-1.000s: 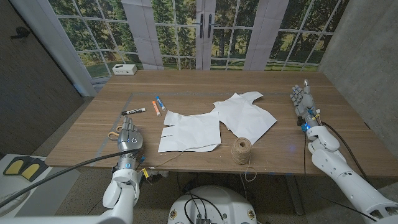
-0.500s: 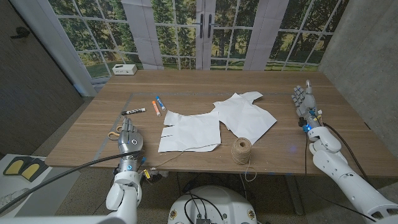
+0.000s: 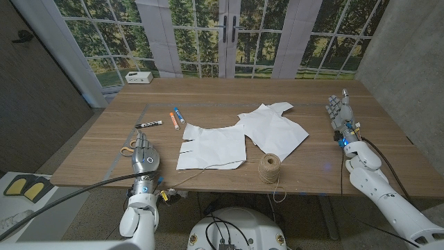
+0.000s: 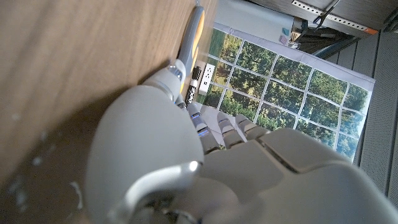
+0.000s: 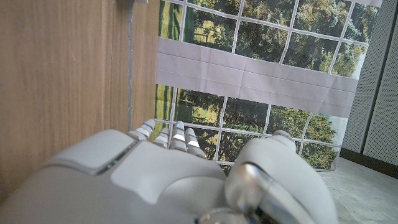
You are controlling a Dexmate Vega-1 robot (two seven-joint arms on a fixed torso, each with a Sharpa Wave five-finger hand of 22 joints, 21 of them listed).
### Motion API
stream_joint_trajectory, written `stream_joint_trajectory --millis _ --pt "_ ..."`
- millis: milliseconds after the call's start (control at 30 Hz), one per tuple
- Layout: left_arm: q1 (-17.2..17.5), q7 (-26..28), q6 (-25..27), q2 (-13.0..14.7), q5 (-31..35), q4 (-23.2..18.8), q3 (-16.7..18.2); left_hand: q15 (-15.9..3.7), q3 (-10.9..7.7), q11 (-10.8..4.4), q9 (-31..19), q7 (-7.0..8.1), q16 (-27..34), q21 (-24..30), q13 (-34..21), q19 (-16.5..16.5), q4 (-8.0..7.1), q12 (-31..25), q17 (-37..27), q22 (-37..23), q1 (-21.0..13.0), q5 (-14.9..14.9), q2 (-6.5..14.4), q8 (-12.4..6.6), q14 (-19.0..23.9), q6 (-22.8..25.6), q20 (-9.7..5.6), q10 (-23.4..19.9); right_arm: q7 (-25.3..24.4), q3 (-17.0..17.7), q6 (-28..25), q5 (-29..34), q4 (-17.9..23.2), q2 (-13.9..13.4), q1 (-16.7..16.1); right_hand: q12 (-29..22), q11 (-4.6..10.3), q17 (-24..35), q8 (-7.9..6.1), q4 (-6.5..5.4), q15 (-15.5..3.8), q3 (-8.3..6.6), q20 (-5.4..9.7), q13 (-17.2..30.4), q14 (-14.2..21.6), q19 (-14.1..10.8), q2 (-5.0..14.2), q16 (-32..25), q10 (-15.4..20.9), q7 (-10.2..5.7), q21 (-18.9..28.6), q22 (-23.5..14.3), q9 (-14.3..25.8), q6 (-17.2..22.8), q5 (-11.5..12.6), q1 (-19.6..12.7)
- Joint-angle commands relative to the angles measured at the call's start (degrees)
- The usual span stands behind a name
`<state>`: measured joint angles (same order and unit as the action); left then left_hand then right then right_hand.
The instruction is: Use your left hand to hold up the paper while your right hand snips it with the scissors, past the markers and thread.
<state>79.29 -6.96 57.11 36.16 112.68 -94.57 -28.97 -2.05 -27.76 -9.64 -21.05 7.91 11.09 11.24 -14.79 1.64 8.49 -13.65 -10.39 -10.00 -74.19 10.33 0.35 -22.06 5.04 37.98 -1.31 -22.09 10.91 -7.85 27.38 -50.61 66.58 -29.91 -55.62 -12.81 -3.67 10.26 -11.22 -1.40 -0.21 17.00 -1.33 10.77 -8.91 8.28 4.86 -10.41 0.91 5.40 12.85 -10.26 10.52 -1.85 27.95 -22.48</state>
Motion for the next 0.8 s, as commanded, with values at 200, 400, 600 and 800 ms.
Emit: stream_joint_trajectory --millis 200,400,600,800 --pt "-2.29 6.79 4.13 0.74 -5.15 3.58 -3.65 -1.98 0.30 -0.30 -0.36 1.30 0.46 0.46 -0.28 -0.79 0.60 -0.34 -0.18 -0.15 -1.08 0.31 -1.08 -1.40 1.15 3.85 -0.17 -0.75 0.79 0.31 -0.34 -0.69 -1.10 0.40 0.68 0.06 0.21 0.07 -0.01 0.02 -0.53 0.21 -0.18 0.09 -0.22 -0.27 0.08 -0.13 0.00 -0.21 -0.33 -0.11 0.18 -0.12 -0.14 0.49" --pt "-2.71 6.15 4.71 1.26 -5.22 3.70 -4.52 -2.14 0.39 -0.42 -0.57 1.50 0.52 0.45 -0.30 -0.91 0.59 -0.44 -0.24 -0.19 -1.45 0.45 -1.46 -2.39 1.66 5.66 -0.25 -1.15 0.92 0.42 -0.28 -0.90 -0.98 0.54 0.62 0.05 0.07 0.07 -0.01 0.02 -0.54 0.21 -0.19 0.09 -0.23 -0.29 0.09 -0.13 0.02 -0.25 -0.38 -0.12 0.18 -0.13 -0.16 0.50" --pt "-3.03 2.17 4.27 0.99 -3.05 3.67 -4.70 -1.78 -0.04 0.07 -0.61 1.59 0.15 0.04 -0.35 0.25 0.21 0.01 -0.41 -0.29 -2.05 0.47 -0.74 -1.77 0.96 3.61 0.03 -0.21 0.23 0.61 -0.44 -0.70 0.37 0.08 -0.13 0.05 0.15 0.07 -0.01 0.03 -0.57 0.21 -0.20 0.09 -0.24 -0.34 0.09 -0.12 0.00 -0.22 -0.44 -0.12 0.17 -0.15 -0.17 0.51" --pt "-3.01 1.20 4.12 0.95 -3.23 3.13 -4.63 -1.76 -0.50 -0.08 -0.45 1.12 0.21 -0.06 -0.37 0.73 0.22 -0.22 -0.45 -0.35 -2.65 0.33 -0.10 -1.85 1.14 3.87 -0.33 -0.81 -0.22 0.72 -0.41 -0.40 1.42 -0.33 -0.72 0.07 0.21 0.07 0.00 0.04 -0.63 0.22 -0.18 0.09 -0.24 -0.40 0.09 -0.12 -0.03 -0.23 -0.48 -0.12 0.17 -0.15 -0.19 0.53"
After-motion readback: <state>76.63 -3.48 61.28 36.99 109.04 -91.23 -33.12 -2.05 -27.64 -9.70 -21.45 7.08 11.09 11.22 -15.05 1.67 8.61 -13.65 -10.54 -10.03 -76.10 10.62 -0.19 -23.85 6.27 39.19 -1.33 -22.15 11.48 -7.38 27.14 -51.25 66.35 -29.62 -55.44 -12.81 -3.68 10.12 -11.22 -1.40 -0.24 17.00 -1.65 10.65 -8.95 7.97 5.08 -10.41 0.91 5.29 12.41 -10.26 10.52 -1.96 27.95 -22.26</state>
